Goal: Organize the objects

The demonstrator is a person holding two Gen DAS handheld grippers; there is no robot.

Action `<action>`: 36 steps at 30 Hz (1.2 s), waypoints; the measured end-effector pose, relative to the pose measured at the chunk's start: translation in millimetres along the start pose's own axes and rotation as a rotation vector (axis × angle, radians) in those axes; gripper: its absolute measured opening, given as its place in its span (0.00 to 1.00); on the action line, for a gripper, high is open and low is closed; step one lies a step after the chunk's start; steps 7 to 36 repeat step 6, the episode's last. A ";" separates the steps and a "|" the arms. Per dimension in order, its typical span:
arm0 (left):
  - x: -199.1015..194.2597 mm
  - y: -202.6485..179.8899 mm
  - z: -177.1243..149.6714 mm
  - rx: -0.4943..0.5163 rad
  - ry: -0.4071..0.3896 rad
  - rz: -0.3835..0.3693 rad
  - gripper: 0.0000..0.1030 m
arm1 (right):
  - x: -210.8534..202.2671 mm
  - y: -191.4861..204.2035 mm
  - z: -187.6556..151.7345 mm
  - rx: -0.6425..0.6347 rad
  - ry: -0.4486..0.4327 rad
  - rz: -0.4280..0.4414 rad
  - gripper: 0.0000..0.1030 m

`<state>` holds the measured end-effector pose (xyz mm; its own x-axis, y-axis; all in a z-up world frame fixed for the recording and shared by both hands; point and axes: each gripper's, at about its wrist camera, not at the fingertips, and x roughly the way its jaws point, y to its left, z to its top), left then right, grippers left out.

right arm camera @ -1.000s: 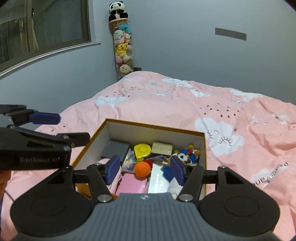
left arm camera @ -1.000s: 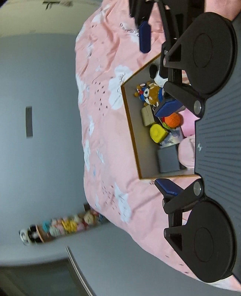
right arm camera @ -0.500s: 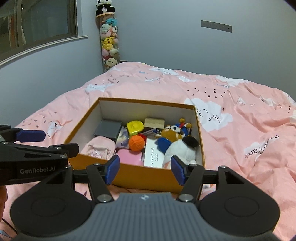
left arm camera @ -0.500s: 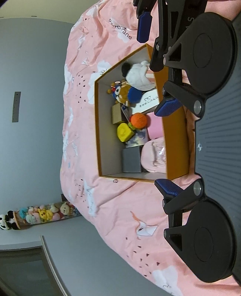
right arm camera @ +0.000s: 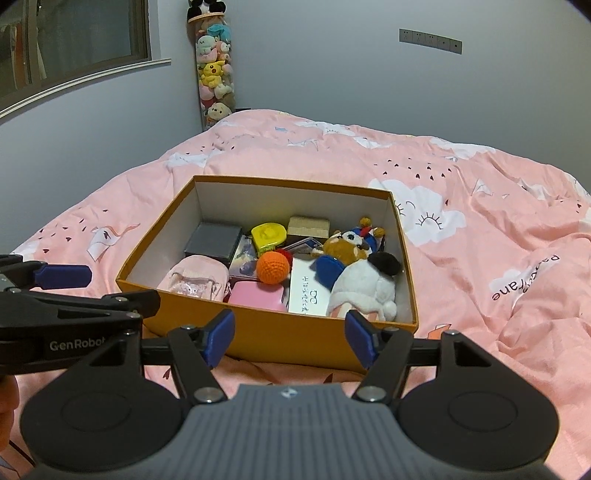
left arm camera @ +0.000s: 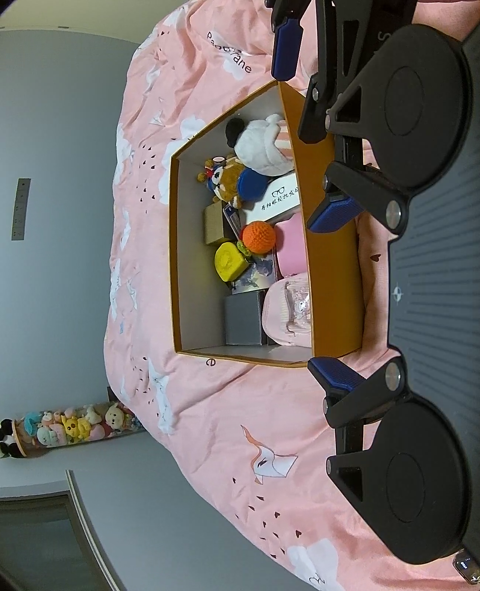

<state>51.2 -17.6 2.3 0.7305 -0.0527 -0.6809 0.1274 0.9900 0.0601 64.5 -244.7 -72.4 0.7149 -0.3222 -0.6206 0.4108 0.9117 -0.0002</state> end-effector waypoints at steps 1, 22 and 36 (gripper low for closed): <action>-0.1 -0.1 -0.2 0.003 -0.001 0.000 0.86 | 0.2 0.0 -0.2 -0.001 0.001 0.000 0.66; 0.6 -0.9 -0.4 0.010 -0.002 0.007 0.86 | 0.9 -0.3 -0.7 0.000 0.005 0.002 0.66; 0.6 -0.9 -0.4 0.010 -0.002 0.007 0.86 | 0.9 -0.3 -0.7 0.000 0.005 0.002 0.66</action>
